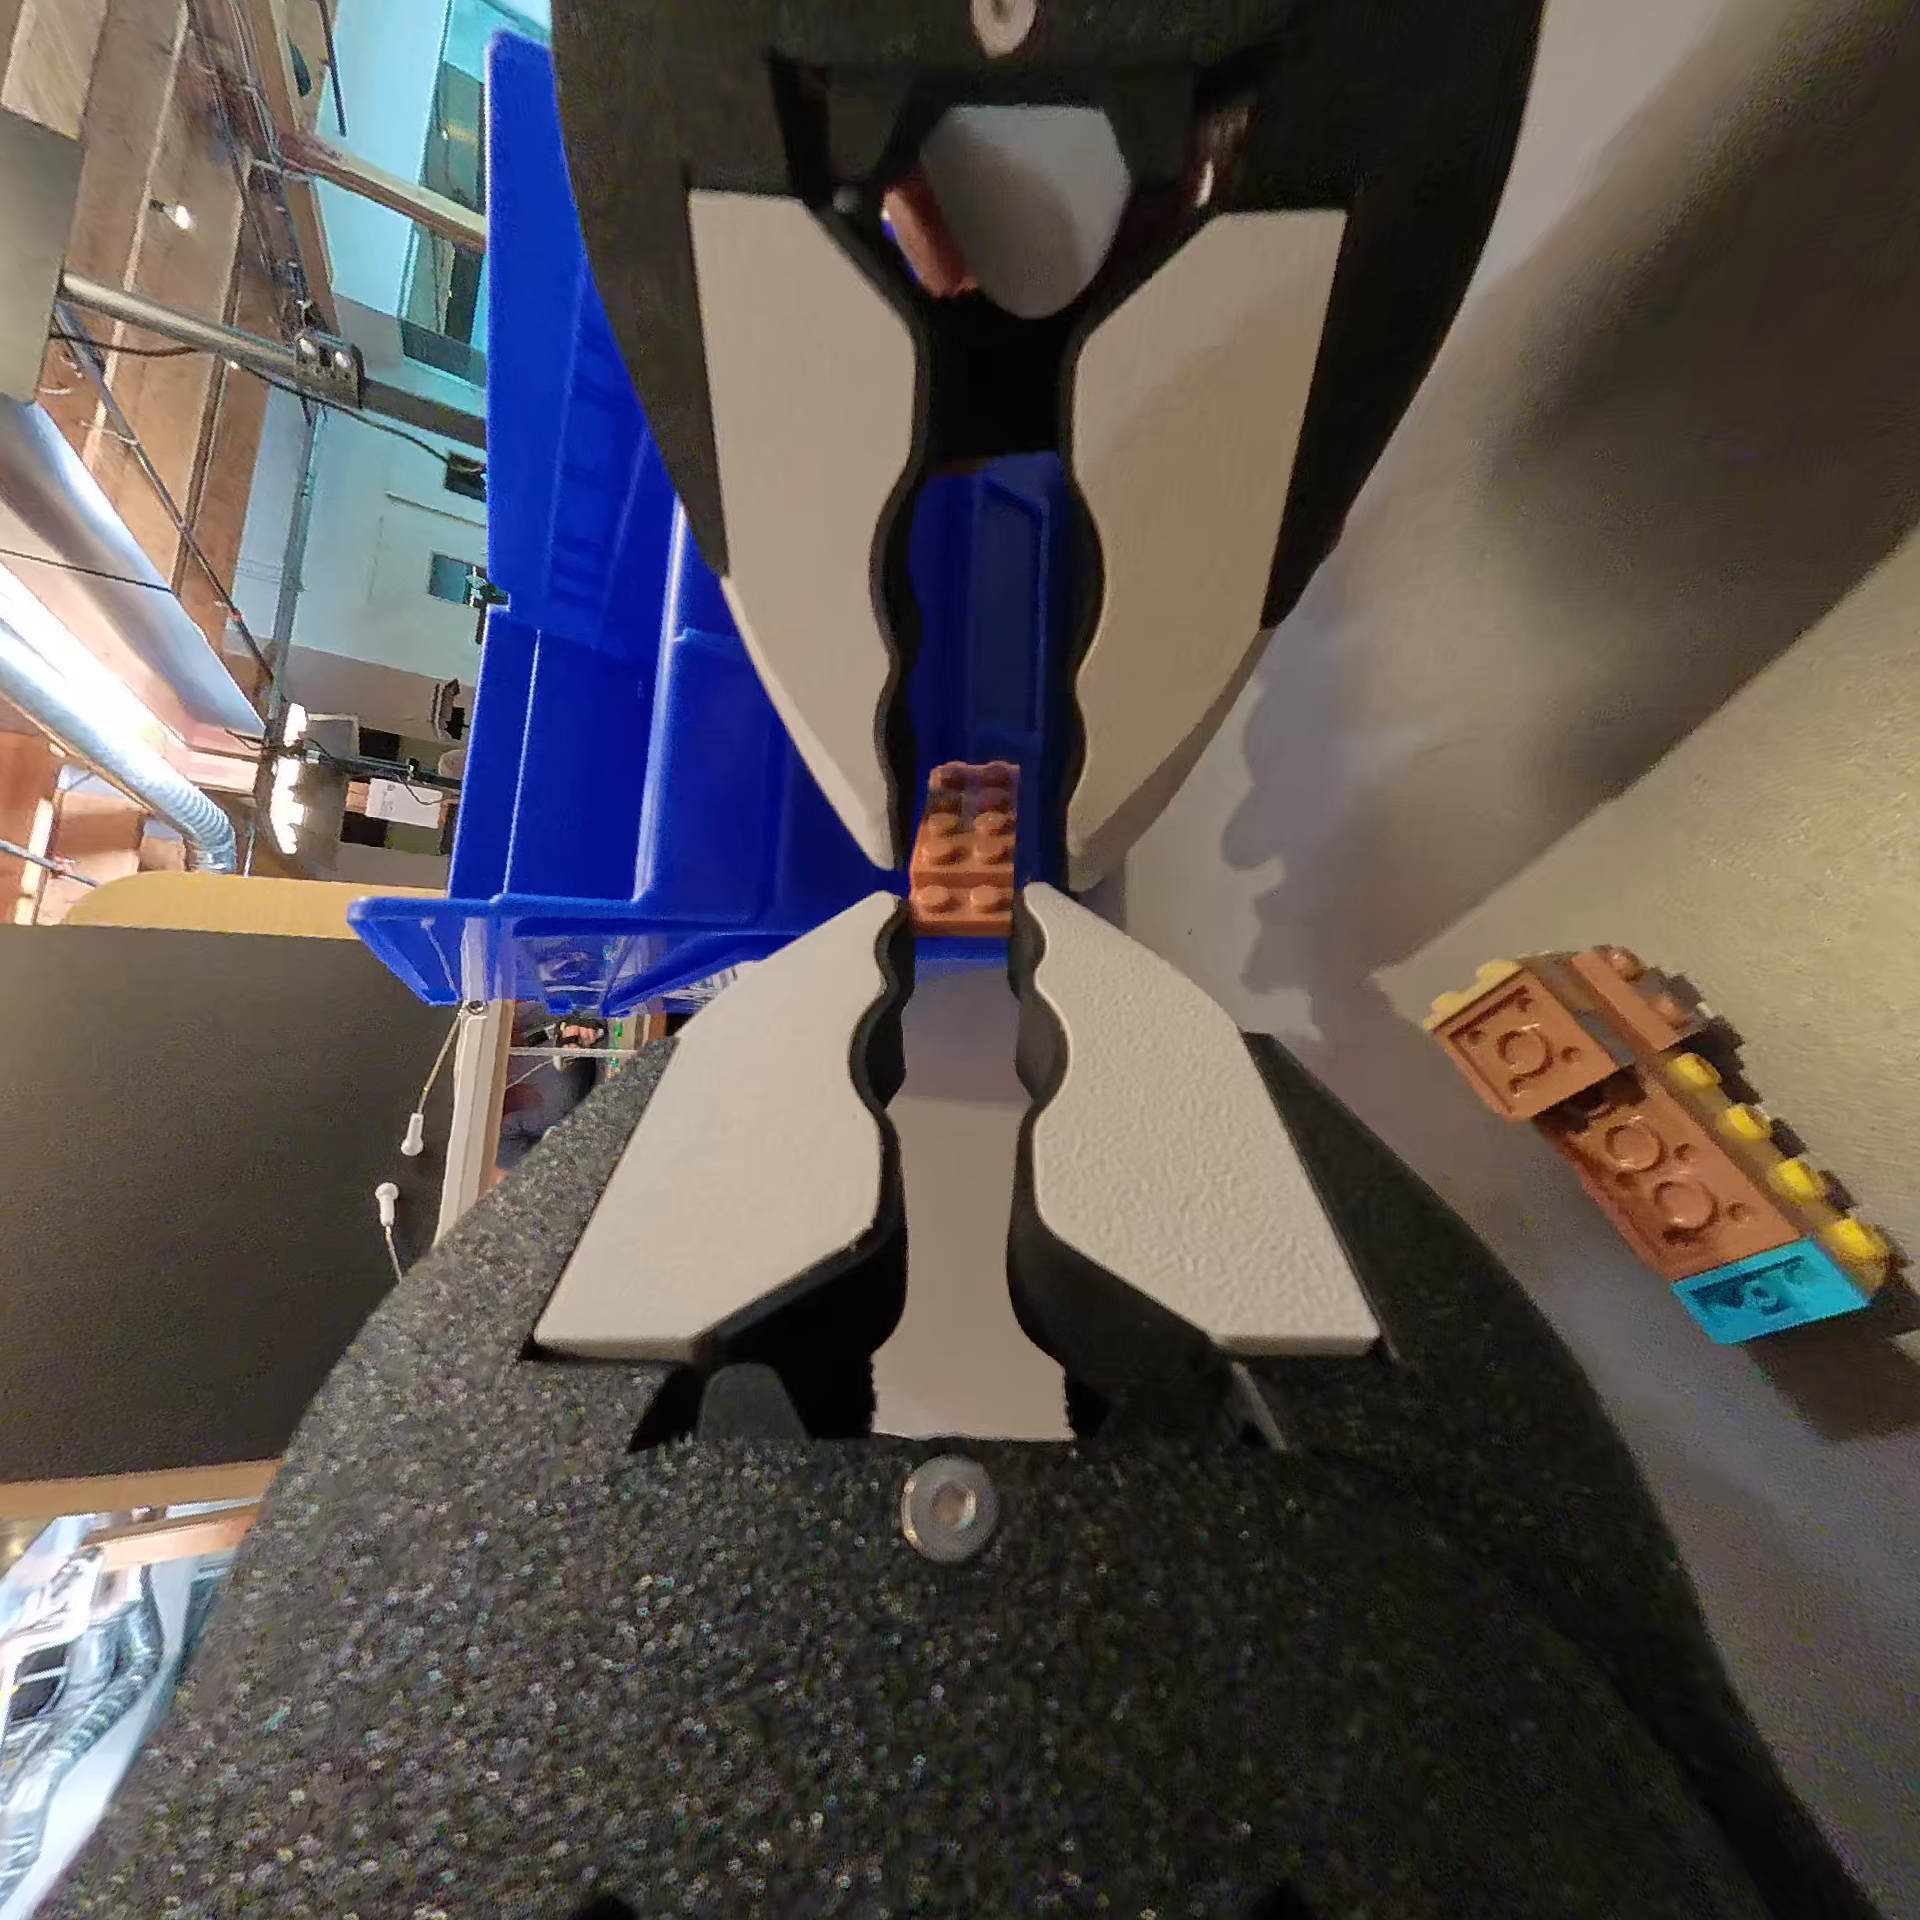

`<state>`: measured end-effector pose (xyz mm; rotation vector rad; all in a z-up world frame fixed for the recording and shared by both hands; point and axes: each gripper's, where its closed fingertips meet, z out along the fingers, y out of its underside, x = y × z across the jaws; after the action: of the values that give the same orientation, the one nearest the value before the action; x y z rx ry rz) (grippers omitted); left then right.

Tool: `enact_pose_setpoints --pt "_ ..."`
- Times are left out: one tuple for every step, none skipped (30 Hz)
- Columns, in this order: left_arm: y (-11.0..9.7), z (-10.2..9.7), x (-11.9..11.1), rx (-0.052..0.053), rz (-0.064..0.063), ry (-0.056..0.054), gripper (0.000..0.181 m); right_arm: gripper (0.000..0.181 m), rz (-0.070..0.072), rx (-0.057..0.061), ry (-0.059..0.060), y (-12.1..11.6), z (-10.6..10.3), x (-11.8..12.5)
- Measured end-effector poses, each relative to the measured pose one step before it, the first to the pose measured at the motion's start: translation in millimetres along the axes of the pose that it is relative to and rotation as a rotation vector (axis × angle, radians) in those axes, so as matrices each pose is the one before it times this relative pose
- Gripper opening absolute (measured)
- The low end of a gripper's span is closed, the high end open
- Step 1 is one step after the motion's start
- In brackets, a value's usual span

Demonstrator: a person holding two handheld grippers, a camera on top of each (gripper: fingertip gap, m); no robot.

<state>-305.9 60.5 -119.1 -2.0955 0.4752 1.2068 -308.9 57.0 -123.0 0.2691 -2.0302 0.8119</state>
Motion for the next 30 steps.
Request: enact_pose_setpoints --pt "-1.15 0.22 1.09 0.0 0.0087 0.0003 0.017 0.026 -0.0073 -0.0099 0.0077 -0.11 1.54 -0.16" --pt "-0.66 0.13 0.62 -0.0023 0.0047 -0.0019 0.017 0.018 -0.0106 -0.0071 0.0148 -0.25 1.16 0.52" --pt "1.68 0.5 -0.03 -0.0129 -0.0018 -0.0012 0.017 0.018 -0.0128 -0.0098 0.0133 0.68 1.0 0.22" --pt "0.79 0.61 -0.33 -0.0014 -0.0281 0.0032 0.017 0.018 -0.009 -0.0062 0.0159 0.56 0.68 0.82" --pt "0.35 0.44 -0.13 0.0059 -0.0467 0.0129 0.017 0.018 -0.0013 -0.0021 0.0156 0.26 0.24 0.98" --pt "0.24 0.08 -0.16 0.0109 -0.0447 0.0151 0.017 0.018 0.0026 0.0037 0.0149 -0.22 -0.39 1.04" --pt "-0.31 -0.08 -0.34 0.0156 -0.0462 0.0144 0.017 0.018 0.0025 0.0055 0.016 -0.51 -0.64 1.39" --pt "-0.36 -0.01 -0.11 0.0139 -0.0476 0.0161 0.017 0.018 0.0002 0.0013 0.0151 -0.42 -0.76 1.19" --pt "-0.05 0.12 0.18 0.0096 -0.0408 0.0151 0.017 0.018 -0.0058 -0.0016 0.0157 -0.2 -0.39 0.92" --pt "-0.05 0.22 0.01 0.0086 -0.0359 0.0138 0.017 0.018 -0.0084 -0.0011 0.0166 -0.07 -0.24 0.79" --pt "-0.05 0.13 0.24 0.0093 -0.0358 0.0151 0.017 0.018 -0.0068 -0.0001 0.0164 -0.17 -0.29 0.77" --pt "-0.18 0.0 0.47 0.0111 -0.0404 0.0194 0.016 0.018 -0.007 0.0004 0.0148 -0.26 -0.28 0.56" --pt "-0.26 0.02 0.56 0.0124 -0.0417 0.0213 0.016 0.018 -0.0104 0.0015 0.0151 -0.33 -0.37 0.52" --pt "-0.04 0.02 0.62 0.0107 -0.0398 0.021 0.016 0.018 -0.0136 0.0025 0.0163 -0.43 -0.51 0.67" --pt "0.14 0.2 0.67 0.0086 -0.0398 0.0212 0.016 0.018 -0.0146 0.0012 0.0141 -0.28 -0.32 0.33" --pt "0.17 0.22 1.34 0.0085 -0.0361 0.0246 0.015 0.018 -0.0139 0.001 0.0173 -0.22 -0.6 0.79" --pt "1.07 0.1 4.8 0.0053 -0.0363 0.0517 0.001 0.018 -0.0117 0.0043 0.0476 -0.42 -1.25 5.53" --pt "-4.08 -0.35 1.5 0.0417 -0.0675 0.032 0.001 0.018 -0.0148 0.0051 0.0127 -0.48 -1.36 1.89" --pt "-2.18 -0.43 1.91 0.0241 -0.0445 0.0353 0.001 0.018 -0.0044 0.0098 0.0064 -0.84 -1.25 1.26" --pt "0.29 -0.04 1.88 0.0066 -0.008 0.025 0.001 0.018 0.0061 0.0067 -0.003 -0.51 -0.63 -0.51" --pt "2.59 0.49 0.73 -0.0086 0.0021 0.0102 0.001 0.017 0.0088 -0.0002 -0.0113 0.27 0.25 -2.3" --pt "1.15 0.35 -0.73 -0.0022 -0.0075 -0.0032 0.002 0.017 0.0003 -0.0056 -0.0003 0.74 0.7 -1.4" --pt "0.26 0.11 -0.85 0.0019 -0.0134 -0.0023 0.002 0.018 -0.0054 -0.0088 0.0074 0.64 0.65 0.07" --pt "0.39 -0.27 -0.09 0.0 -0.0162 0.0083 0.003 0.018 -0.0051 -0.0073 0.0048 0.67 0.38 0.69" --pt "0.24 -0.98 0.22 0.0031 -0.0222 0.0162 0.005 0.017 -0.0026 -0.0061 0.005 1.21 0.21 1.04" --pt "-0.29 -1.45 0.12 0.0079 -0.029 0.0202 0.009 0.018 -0.0014 -0.0037 0.0048 1.46 -0.23 0.94" --pt "-0.81 -1.84 0.89 0.0125 -0.0331 0.027 0.011 0.017 -0.0034 -0.0027 0.0032 1.12 -0.32 0.68" --pt "-2.26 -2.03 0.09 0.021 -0.0327 0.0196 0.011 0.017 -0.0076 -0.0035 -0.0016 1.0 -0.03 -0.31" --pt "-4.03 -2.27 -0.86 0.0321 -0.0291 0.0098 0.012 0.017 -0.0112 -0.0045 0.0018 0.79 0.08 -0.32" --pt "-3.77 -1.9 -0.07 0.0294 -0.0296 0.0144 0.012 0.017 -0.0136 -0.0016 0.0016 -0.15 0.11 -0.47"
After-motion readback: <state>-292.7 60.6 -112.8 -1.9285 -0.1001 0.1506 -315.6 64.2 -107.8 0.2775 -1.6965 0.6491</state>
